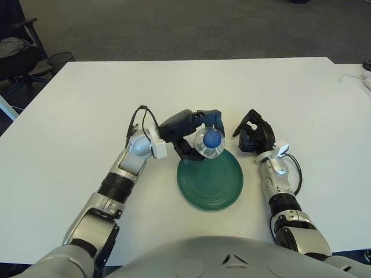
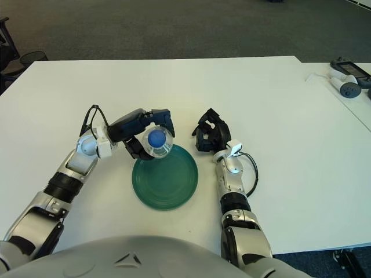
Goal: Put the bottle into the plate.
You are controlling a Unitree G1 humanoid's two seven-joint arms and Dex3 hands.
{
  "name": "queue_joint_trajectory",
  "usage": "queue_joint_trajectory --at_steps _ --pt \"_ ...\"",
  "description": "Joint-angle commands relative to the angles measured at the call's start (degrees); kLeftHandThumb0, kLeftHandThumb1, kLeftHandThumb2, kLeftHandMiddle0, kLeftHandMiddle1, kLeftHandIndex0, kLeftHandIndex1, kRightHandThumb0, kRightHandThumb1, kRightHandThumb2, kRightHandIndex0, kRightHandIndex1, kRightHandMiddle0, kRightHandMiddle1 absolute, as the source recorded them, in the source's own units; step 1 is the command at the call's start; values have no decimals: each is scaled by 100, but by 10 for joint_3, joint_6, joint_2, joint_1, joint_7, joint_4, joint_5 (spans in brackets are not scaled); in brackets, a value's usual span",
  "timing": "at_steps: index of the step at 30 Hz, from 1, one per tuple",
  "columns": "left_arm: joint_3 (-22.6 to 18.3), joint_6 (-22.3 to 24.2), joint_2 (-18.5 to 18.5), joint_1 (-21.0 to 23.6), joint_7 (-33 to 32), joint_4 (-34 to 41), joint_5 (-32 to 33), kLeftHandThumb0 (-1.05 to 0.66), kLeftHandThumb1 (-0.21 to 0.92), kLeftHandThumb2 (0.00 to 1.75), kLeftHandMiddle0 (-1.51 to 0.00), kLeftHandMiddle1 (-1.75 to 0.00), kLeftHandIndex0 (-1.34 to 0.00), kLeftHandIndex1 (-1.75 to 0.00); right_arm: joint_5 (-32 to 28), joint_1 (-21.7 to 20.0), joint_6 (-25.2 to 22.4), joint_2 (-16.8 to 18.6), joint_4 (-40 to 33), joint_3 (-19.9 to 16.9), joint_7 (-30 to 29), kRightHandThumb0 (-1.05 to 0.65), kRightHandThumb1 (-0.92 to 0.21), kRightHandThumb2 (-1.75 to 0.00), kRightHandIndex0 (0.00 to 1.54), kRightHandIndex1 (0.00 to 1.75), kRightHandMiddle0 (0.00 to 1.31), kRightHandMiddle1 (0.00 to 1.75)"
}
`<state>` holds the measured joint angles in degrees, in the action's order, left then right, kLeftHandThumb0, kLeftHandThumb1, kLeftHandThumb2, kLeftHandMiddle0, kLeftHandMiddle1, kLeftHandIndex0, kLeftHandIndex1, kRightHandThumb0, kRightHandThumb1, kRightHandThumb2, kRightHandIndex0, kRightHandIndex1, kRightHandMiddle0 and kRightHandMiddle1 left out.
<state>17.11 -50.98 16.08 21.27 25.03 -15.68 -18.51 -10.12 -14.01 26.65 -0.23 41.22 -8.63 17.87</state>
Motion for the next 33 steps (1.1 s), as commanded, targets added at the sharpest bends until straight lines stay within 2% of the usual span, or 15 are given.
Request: queue_joint_trajectory --at_steps 1,6,9,15,20,25,33 --pt "-1 -54 8 37 -55 -34 -73 -48 27 137 -110 -175 -64 -175 -8 69 -49 40 85 4 0 0 -26 -128 75 144 49 175" --pt "-3 -74 17 53 -117 -49 -158 -49 25 140 -113 -175 -66 -175 -10 68 -43 40 87 4 9 0 -26 -128 75 143 49 175" --pt "0 -75 26 63 -174 -46 -237 -50 23 142 -116 -175 -68 -175 -12 68 -45 41 85 3 15 0 -26 -128 75 143 49 175" --pt "9 -71 40 74 -264 -45 -320 -50 24 141 -121 -175 -67 -175 -11 69 -56 41 79 5 11 0 -26 -129 75 146 48 175" --pt "22 -74 52 83 -295 -53 -332 -47 30 134 -123 -175 -62 -175 -5 68 -67 41 75 8 -2 0 -27 -128 75 144 48 175" --pt "34 -73 63 88 -298 -55 -323 -46 35 127 -122 -175 -58 -175 -3 67 -69 43 73 10 -12 0 -27 -126 75 141 49 175" --pt "44 -75 70 89 -298 -59 -304 -45 36 125 -121 -175 -57 -175 -6 66 -62 45 76 12 -8 0 -27 -128 74 145 48 175"
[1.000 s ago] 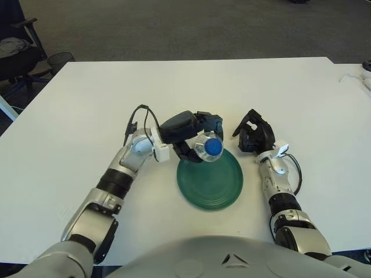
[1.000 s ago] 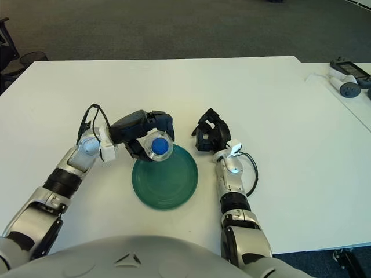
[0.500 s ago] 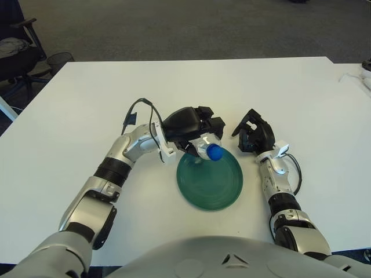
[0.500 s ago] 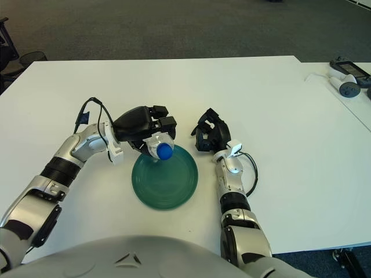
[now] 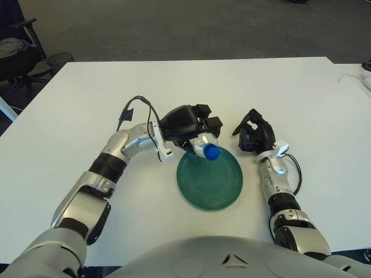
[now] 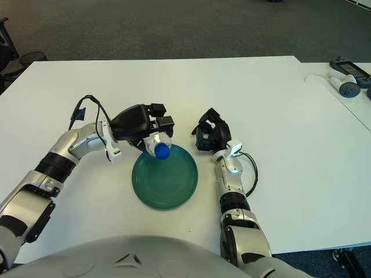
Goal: Put the bottle into the plate.
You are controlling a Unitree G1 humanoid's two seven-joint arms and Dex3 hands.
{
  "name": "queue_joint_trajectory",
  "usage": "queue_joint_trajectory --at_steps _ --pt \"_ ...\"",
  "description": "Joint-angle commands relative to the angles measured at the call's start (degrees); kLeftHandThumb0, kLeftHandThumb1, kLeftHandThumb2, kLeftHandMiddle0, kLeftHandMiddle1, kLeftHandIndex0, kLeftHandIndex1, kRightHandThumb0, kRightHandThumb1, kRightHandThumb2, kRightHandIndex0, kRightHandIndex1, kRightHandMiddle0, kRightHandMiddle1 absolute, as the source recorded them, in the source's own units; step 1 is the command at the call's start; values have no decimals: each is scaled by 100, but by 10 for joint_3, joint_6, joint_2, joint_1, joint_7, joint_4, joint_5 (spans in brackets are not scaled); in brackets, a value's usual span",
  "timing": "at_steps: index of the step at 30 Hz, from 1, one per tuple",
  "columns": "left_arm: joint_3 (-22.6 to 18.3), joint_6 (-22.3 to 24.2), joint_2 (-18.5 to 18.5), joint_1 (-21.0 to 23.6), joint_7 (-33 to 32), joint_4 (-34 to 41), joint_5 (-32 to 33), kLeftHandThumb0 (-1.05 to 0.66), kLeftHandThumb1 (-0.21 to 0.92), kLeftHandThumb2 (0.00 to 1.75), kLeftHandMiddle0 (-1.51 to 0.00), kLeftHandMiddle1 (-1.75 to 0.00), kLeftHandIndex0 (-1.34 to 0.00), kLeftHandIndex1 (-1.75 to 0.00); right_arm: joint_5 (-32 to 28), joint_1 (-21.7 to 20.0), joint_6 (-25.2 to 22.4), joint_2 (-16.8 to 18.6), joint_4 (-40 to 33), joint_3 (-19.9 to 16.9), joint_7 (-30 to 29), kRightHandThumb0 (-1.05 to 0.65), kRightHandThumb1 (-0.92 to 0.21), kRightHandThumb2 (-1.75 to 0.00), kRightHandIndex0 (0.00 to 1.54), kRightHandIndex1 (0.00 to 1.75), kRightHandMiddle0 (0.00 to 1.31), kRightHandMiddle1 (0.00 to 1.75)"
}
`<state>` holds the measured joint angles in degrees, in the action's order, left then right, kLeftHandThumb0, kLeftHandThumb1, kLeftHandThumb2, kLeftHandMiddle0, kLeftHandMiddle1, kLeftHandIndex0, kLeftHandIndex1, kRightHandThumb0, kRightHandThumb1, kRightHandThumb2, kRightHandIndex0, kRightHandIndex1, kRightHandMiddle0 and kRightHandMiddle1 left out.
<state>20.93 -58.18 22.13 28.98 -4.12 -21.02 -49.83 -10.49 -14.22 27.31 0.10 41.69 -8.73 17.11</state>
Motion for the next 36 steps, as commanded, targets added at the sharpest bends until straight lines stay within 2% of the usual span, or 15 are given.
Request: queue_joint_trajectory --at_steps 1,6,12,19,23,27,32,36 --pt "6 -3 10 11 -8 -4 10 -45 36 125 -121 -175 -57 -175 -3 68 -69 41 72 13 1 0 -27 -128 74 146 47 175" --pt "7 -3 13 11 -24 -1 2 -45 36 126 -120 -175 -57 -175 -3 67 -71 42 74 13 2 0 -28 -126 73 145 47 175" --pt "7 -17 14 13 -88 -4 -32 -46 34 128 -118 -175 -59 -175 -4 62 -75 43 80 11 -1 0 -28 -125 74 141 48 175" --pt "21 -95 11 38 -161 -56 -36 -46 33 130 -117 -175 -59 -175 -5 61 -77 46 82 8 -8 0 -27 -126 74 142 50 175" --pt "27 -144 4 52 -183 -89 -25 -46 33 129 -116 -175 -59 -175 -5 61 -81 47 81 6 -10 0 -26 -126 77 138 50 175" --pt "31 -187 -6 62 -193 -116 -17 -45 36 126 -113 -175 -57 -175 -4 62 -86 48 75 7 -18 0 -26 -128 76 142 50 175" --pt "29 -203 -21 60 -207 -118 -37 -44 38 123 -111 -175 -55 -175 -2 63 -92 48 70 9 -23 0 -26 -131 72 151 48 175" --pt "30 -203 -14 66 -200 -118 -51 -43 42 118 -110 -175 -52 -175 2 65 -93 47 63 13 -29 0 -27 -131 70 154 47 175"
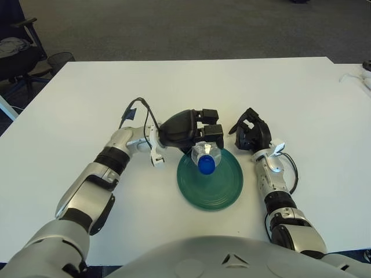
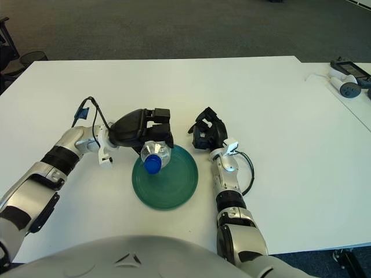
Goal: Put the bottle into the plate.
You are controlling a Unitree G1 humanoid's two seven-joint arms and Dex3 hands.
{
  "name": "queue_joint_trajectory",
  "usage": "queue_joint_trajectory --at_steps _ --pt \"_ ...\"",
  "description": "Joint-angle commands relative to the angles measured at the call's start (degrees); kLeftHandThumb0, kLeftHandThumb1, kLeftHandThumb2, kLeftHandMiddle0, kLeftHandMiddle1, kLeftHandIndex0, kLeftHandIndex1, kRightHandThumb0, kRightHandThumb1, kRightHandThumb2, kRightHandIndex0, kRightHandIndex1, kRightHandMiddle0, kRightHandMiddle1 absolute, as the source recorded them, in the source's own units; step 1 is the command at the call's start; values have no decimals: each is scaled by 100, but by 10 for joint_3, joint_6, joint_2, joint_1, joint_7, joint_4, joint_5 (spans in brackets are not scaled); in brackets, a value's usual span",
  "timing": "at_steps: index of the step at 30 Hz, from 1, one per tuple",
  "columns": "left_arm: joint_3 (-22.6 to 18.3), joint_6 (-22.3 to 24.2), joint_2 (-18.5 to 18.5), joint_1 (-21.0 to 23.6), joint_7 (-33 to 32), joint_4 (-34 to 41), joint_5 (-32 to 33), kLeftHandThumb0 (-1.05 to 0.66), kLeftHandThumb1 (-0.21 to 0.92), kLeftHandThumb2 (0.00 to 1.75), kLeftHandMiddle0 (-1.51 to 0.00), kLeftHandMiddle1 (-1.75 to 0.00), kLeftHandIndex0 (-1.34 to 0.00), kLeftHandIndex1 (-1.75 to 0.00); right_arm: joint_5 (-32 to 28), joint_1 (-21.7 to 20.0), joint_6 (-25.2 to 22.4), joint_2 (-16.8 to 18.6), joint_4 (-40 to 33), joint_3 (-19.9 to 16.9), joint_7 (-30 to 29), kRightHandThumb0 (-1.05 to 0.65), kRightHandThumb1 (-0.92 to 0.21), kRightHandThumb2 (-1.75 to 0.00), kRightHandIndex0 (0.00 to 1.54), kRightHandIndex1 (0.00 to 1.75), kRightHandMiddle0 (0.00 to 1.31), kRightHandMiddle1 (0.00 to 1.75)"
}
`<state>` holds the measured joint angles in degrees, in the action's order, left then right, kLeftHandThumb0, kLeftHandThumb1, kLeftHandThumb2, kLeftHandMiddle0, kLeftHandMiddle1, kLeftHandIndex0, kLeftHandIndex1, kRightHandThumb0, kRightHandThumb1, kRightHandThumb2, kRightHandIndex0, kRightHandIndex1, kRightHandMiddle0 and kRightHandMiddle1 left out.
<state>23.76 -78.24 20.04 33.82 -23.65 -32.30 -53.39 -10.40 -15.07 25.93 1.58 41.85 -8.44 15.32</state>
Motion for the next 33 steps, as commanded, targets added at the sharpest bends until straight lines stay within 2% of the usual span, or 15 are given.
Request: queue_joint_trajectory --at_steps 1,7,15,21,24,29,33 --pt "4 0 8 19 -7 -7 -24 -43 43 117 -109 -175 -51 -175 2 74 -81 33 60 11 -12 0 -27 -131 69 155 46 175" --pt "13 5 2 21 -58 -12 -79 -43 44 116 -108 -175 -51 -175 4 77 -89 35 49 14 -24 0 -29 -126 72 148 46 175" --pt "57 30 -3 29 -172 -28 -157 -43 42 119 -110 -175 -52 -175 18 81 -102 33 35 25 -56 0 -29 -125 73 146 45 175" --pt "88 47 1 41 -220 -40 -182 -44 40 121 -112 -175 -54 -175 18 85 -111 34 27 27 -67 0 -29 -127 73 148 45 175" --pt "85 34 12 58 -211 -35 -164 -44 39 122 -113 -175 -55 -175 17 88 -107 34 25 29 -64 0 -29 -127 73 148 45 175" --pt "103 43 20 64 -215 -34 -174 -45 38 124 -113 -175 -56 -175 12 89 -104 32 24 31 -55 0 -28 -128 73 149 45 175" --pt "94 26 39 81 -195 -23 -147 -45 38 123 -109 -175 -55 -175 4 92 -101 34 21 29 -45 0 -27 -130 74 150 46 175"
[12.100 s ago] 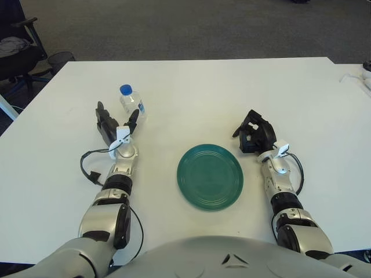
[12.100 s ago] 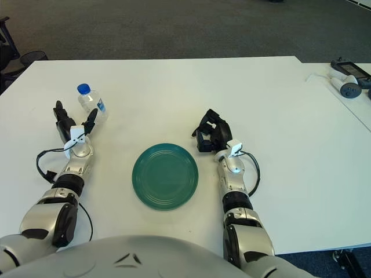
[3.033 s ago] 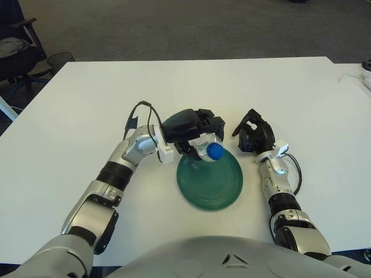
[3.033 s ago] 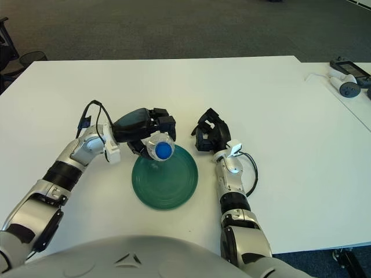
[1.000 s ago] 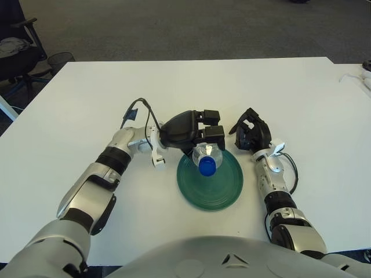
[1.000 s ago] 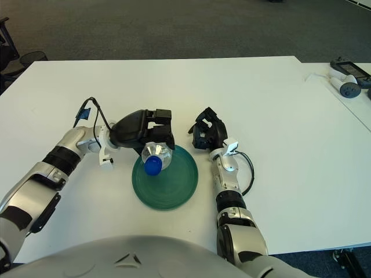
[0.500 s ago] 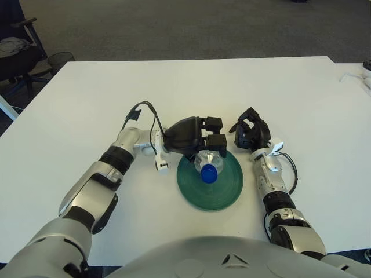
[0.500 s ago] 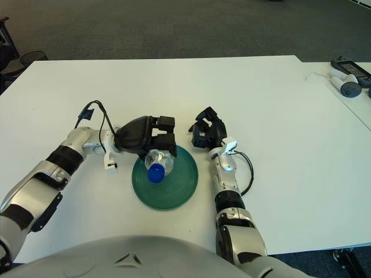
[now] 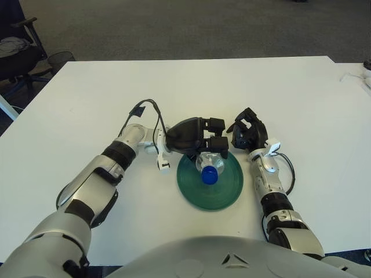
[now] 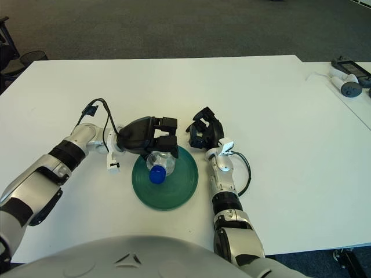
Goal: Put the bottle into the plate.
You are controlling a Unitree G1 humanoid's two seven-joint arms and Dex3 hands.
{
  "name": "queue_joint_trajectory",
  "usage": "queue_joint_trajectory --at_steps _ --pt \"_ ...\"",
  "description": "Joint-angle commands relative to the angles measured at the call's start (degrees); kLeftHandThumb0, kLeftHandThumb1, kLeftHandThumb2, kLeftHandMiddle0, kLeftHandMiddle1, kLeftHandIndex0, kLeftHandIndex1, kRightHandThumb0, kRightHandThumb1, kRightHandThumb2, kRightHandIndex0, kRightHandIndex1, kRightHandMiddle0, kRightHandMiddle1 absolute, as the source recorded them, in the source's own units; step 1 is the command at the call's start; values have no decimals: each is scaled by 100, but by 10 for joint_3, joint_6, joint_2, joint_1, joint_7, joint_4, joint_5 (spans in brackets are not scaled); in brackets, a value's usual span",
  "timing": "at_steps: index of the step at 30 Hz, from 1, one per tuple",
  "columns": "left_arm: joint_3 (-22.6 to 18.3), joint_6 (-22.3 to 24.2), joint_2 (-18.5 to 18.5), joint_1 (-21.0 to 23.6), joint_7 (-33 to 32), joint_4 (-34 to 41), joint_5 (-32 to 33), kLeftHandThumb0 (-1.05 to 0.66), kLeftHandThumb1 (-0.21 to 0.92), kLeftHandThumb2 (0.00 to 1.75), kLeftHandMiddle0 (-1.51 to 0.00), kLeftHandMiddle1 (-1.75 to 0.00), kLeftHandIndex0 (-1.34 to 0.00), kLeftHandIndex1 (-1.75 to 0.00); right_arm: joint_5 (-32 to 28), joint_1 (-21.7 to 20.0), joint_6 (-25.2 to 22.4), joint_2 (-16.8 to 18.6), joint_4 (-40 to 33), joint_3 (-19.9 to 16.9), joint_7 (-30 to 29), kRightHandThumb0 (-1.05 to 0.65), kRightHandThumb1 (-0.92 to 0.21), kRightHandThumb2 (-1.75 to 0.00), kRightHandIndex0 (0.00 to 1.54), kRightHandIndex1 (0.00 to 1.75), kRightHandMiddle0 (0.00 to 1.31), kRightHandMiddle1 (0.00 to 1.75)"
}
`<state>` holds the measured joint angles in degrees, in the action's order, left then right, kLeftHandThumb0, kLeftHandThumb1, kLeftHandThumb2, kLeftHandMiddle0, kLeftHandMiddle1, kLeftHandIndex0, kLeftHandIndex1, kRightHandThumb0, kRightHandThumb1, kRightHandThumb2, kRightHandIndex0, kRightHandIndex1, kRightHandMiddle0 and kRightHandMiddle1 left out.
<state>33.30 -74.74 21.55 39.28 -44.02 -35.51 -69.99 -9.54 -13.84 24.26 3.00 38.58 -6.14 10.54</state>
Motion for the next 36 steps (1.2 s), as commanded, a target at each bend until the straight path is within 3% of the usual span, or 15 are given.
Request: queue_joint_trajectory --at_steps 1,4,8,11,16,20,22,23,24,26,29,32,36 --pt "-8 -1 25 13 18 19 33 -44 39 123 -107 -175 -55 -175 -4 81 -77 21 54 5 0 0 -26 -131 73 151 46 175" --pt "-20 33 19 -30 50 50 68 -15 23 140 -83 -175 -57 -168 10 86 -50 25 56 6 -20 0 -26 -132 71 156 45 175" --pt "-23 76 17 -64 103 88 102 -4 27 135 -66 -175 -51 -166 42 89 -14 22 71 14 -52 0 -26 -137 68 166 43 175" --pt "-23 111 24 -75 146 105 113 -2 33 129 -59 -175 -45 -167 69 85 11 16 89 21 -78 -1 -20 -143 71 172 50 168" --pt "-25 154 27 -86 154 135 87 -1 40 119 -53 -175 -41 -164 105 73 33 3 119 35 -102 -1 -14 -148 76 174 60 158" --pt "-18 170 36 -82 134 138 57 -29 80 69 -39 -175 -26 -172 126 69 35 -4 126 44 -113 -1 -9 -151 80 175 65 153" --pt "-11 181 46 -79 133 144 37 -56 86 81 -21 -160 -13 -165 134 69 37 -6 126 49 -117 -1 -11 -152 72 175 64 164" --pt "-9 187 51 -78 135 150 29 -63 87 84 -17 -141 -11 -147 136 70 40 -7 126 51 -118 -1 -12 -151 70 175 63 166" --pt "-6 190 54 -76 137 154 22 -74 89 88 -12 -110 -7 -117 137 70 42 -8 126 53 -118 -1 -14 -151 67 175 62 169" --pt "-4 191 64 -74 138 164 16 -86 91 93 -5 -75 -3 -86 136 70 43 -9 127 55 -120 -1 -15 -150 64 175 61 172" --pt "-1 190 74 -73 141 174 14 -95 92 97 -2 -46 -1 -56 136 69 43 -9 128 57 -121 -1 -16 -150 62 175 60 174" --pt "4 184 79 -70 143 170 15 -101 92 99 -1 -29 0 -32 135 69 43 -9 128 58 -123 -1 -16 -150 62 175 60 174" --pt "13 177 85 -57 135 159 7 -104 92 99 0 -15 0 -15 135 69 43 -9 128 60 -125 -1 -16 -150 61 175 60 175"
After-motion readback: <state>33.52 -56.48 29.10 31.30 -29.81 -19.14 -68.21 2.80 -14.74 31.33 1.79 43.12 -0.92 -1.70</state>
